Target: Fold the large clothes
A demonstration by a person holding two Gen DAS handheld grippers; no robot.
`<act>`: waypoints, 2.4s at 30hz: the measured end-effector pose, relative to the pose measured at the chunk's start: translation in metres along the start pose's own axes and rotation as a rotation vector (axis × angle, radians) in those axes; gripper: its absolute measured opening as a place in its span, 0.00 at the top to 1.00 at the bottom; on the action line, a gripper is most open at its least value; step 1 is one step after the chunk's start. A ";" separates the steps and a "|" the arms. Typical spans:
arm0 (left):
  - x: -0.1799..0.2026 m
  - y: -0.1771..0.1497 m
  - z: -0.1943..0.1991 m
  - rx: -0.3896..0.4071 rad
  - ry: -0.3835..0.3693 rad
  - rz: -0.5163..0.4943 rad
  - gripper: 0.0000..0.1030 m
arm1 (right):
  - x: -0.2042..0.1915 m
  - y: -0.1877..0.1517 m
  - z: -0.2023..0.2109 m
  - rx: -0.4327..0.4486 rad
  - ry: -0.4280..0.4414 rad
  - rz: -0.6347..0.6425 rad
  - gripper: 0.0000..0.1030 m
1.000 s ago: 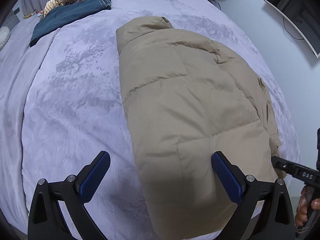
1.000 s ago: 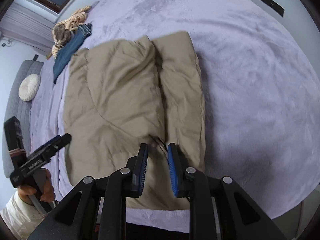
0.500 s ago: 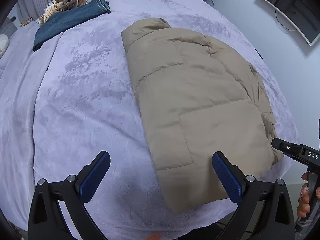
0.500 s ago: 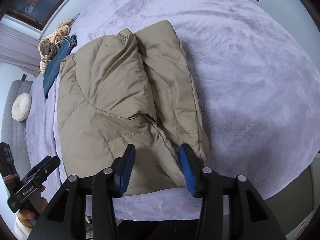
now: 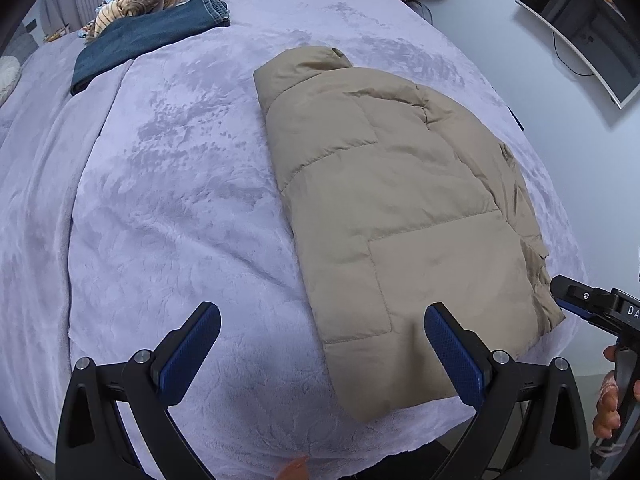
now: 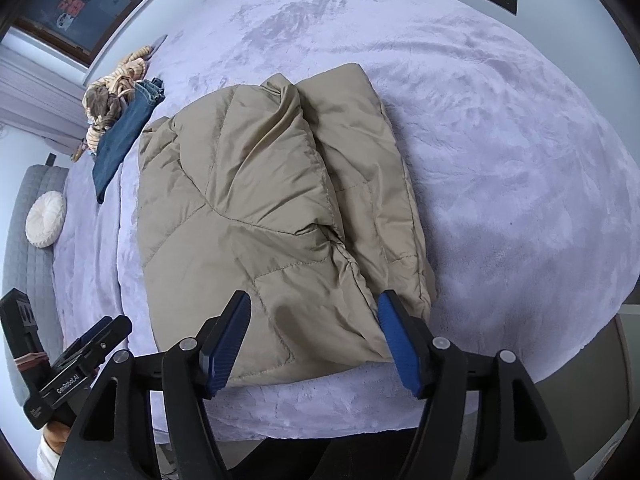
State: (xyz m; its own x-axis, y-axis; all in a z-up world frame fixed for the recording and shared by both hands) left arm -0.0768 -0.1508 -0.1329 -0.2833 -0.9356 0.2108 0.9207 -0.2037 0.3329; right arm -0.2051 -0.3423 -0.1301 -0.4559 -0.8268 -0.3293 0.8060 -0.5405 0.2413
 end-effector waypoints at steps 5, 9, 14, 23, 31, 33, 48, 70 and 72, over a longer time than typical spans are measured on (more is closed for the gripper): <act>-0.002 0.016 -0.014 -0.026 0.032 0.044 0.01 | -0.002 0.027 -0.005 -0.032 0.028 0.032 0.30; 0.001 0.032 -0.023 -0.046 0.026 0.084 0.01 | 0.000 0.055 -0.013 -0.056 0.044 0.061 0.20; 0.006 0.049 -0.039 -0.070 0.043 0.102 0.01 | 0.011 0.083 -0.022 -0.066 0.039 0.065 0.20; 0.017 0.064 -0.063 -0.091 -0.016 0.134 0.01 | 0.038 0.107 -0.052 -0.131 0.053 0.081 0.17; 0.016 0.069 -0.070 -0.099 -0.072 0.149 0.01 | 0.066 0.125 -0.090 -0.188 0.196 -0.018 0.00; 0.016 0.070 -0.071 -0.099 -0.076 0.146 0.01 | 0.070 0.127 -0.103 -0.206 0.247 -0.057 0.00; 0.018 0.076 -0.079 -0.126 -0.086 0.133 0.01 | 0.009 0.127 -0.124 -0.374 0.375 0.187 0.00; -0.044 0.083 -0.137 -0.190 -0.647 0.329 0.01 | 0.014 0.127 -0.155 -0.441 0.427 0.163 0.00; -0.038 0.083 -0.143 -0.196 -0.655 0.311 0.01 | 0.010 0.128 -0.155 -0.433 0.463 0.171 0.00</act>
State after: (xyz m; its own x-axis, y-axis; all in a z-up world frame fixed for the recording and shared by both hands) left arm 0.0490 -0.1732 -0.2452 -0.0480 -0.6078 0.7926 0.9979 -0.0628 0.0123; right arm -0.0481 -0.3960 -0.2444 -0.1767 -0.6910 -0.7009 0.9758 -0.2163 -0.0329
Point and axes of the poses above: each gripper's, at about its wrist camera, not at the fingertips, and z roughly against the way its jaws point, x to its right, y to its top, the point moved 4 cm from there along -z, roughly the way its jaws point
